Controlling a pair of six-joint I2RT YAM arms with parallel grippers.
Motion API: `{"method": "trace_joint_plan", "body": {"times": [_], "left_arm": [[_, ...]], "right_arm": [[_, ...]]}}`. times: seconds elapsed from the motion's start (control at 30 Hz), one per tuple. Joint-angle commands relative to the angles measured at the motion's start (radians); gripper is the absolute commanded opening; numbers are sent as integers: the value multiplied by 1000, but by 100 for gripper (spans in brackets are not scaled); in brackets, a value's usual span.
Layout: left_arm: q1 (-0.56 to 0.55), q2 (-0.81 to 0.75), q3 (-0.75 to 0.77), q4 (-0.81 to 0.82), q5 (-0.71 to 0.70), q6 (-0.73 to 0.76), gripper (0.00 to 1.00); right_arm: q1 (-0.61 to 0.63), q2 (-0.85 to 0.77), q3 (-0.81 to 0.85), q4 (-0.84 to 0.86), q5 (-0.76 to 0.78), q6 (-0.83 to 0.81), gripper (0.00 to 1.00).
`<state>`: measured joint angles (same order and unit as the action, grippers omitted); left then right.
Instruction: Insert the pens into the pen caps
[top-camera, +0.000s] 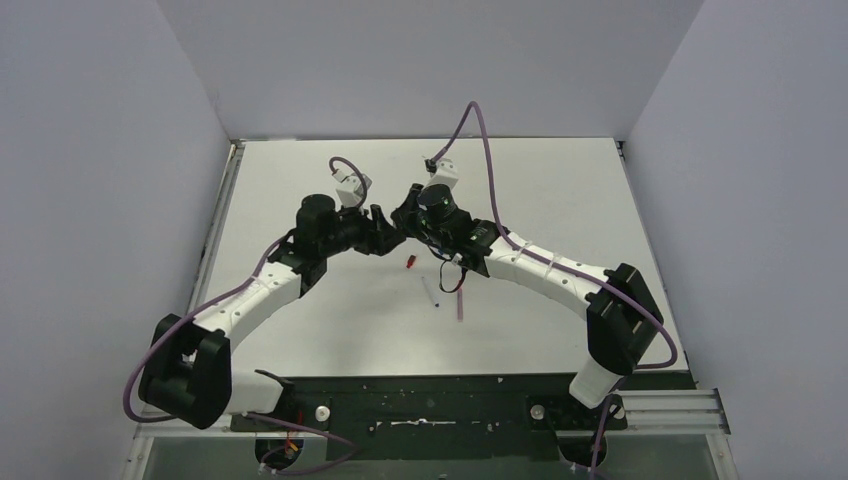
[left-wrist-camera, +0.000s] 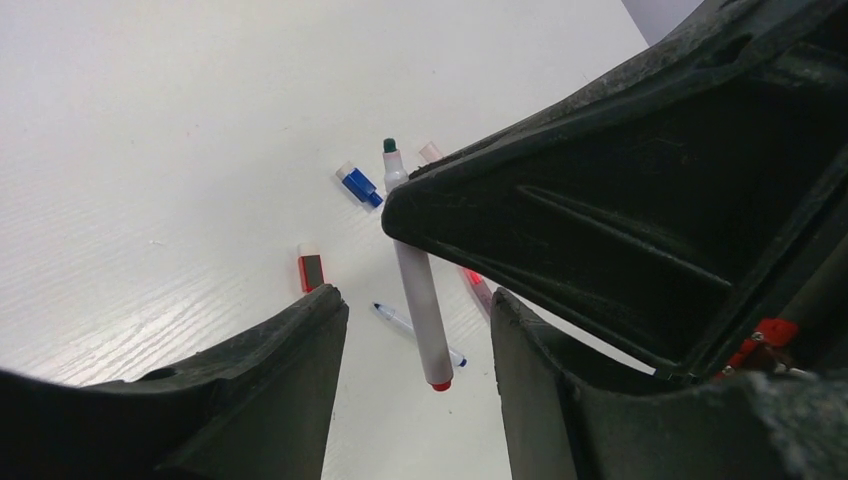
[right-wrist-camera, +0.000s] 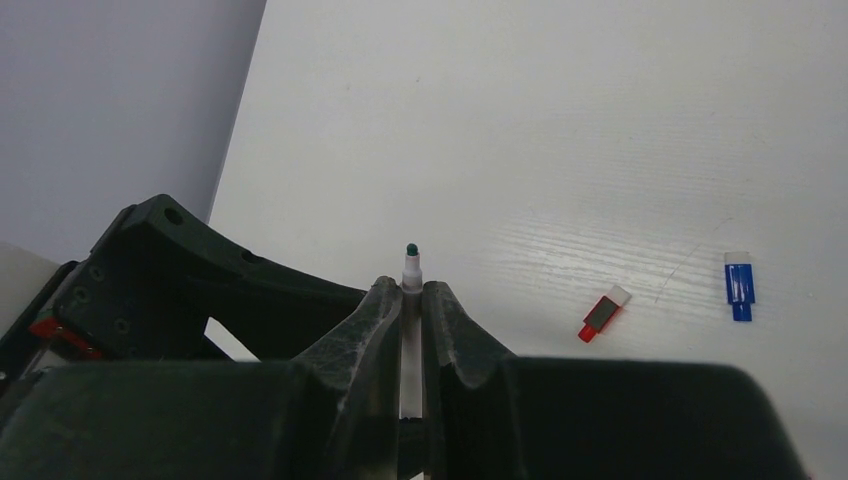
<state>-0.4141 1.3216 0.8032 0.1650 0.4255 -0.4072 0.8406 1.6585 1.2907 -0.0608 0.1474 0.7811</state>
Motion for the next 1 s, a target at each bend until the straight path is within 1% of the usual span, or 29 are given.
{"method": "trace_joint_plan", "body": {"times": [0.0, 0.13, 0.2, 0.23, 0.27, 0.3, 0.37, 0.4, 0.63, 0.67, 0.73, 0.77, 0.83, 0.97], "left_arm": [[-10, 22, 40, 69, -4, 14, 51], [-15, 38, 40, 74, -5, 16, 47], [-17, 43, 37, 76, -5, 17, 43], [-17, 43, 36, 80, -6, 16, 38], [-17, 45, 36, 82, -5, 18, 28], [-17, 45, 36, 82, -6, 18, 15], [-17, 47, 35, 84, -5, 22, 2], [-17, 47, 34, 83, -5, 26, 0], [-18, 36, 38, 57, -15, 64, 0], [-18, 35, 40, 47, -17, 70, 0], [-18, 30, 39, 28, -20, 80, 0], [-18, 24, 38, 18, -21, 86, 0], [-18, 8, 29, -5, -30, 98, 0], [-17, -39, 13, -68, -42, 130, 0]], "right_arm": [[9, -55, 9, 80, -5, 0, 0], [13, -50, 11, 86, -9, 4, 0], [16, -49, 12, 88, -9, 5, 0], [17, -48, 14, 88, -10, 4, 0], [18, -46, 13, 88, -12, 5, 0], [17, -44, 14, 88, -12, 6, 0], [18, -43, 13, 88, -15, 6, 0], [17, -43, 12, 88, -15, 7, 0], [16, -45, 0, 93, -34, 4, 0], [16, -40, 10, 88, -45, -14, 4], [16, -39, 28, 66, -40, -41, 39], [16, -42, 35, 50, -31, -62, 50], [10, -58, 45, 6, 4, -97, 59], [-38, -114, 49, -54, 66, -152, 62]]}}
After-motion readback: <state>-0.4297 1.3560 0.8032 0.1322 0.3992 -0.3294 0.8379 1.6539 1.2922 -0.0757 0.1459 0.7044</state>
